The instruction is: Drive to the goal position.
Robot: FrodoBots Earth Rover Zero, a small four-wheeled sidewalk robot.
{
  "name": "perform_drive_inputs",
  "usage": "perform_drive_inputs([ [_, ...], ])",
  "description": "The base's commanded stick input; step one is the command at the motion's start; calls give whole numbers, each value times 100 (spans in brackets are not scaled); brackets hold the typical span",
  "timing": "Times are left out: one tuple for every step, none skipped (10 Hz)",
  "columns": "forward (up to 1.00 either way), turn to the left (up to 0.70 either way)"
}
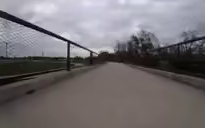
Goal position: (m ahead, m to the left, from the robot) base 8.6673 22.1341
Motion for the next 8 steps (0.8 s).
perform_drive_inputs([
  [100, -27],
  [100, -13],
  [100, 0],
  [100, 0],
  [100, 0],
  [100, 0],
  [100, 0],
  [100, 0],
])
